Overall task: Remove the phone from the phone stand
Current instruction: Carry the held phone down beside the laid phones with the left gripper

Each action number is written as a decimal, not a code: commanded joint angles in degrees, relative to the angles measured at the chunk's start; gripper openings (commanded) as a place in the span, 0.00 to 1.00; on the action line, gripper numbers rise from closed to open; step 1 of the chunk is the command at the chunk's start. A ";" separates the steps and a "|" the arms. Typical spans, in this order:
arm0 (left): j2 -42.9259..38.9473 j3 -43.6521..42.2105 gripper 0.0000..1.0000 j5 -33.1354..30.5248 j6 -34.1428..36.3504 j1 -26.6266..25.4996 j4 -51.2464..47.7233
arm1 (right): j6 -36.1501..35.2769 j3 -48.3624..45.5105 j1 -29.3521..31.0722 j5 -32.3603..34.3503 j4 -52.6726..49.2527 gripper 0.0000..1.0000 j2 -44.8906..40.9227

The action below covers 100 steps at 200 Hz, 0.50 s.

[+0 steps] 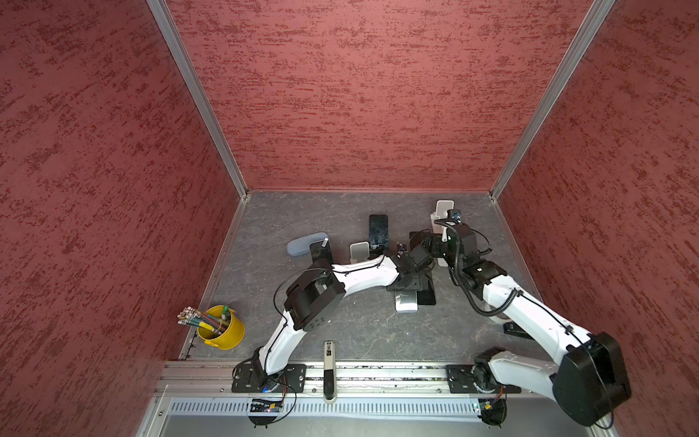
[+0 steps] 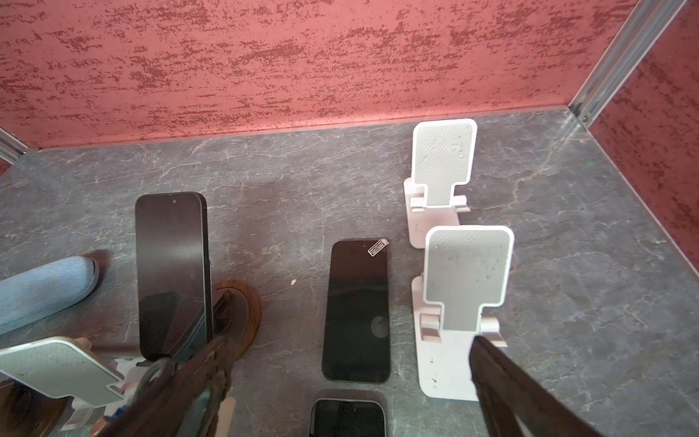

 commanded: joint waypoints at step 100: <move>-3.90 -8.59 0.65 -2.83 -0.50 2.36 3.60 | -1.69 -0.16 1.10 -1.99 3.71 0.99 -1.05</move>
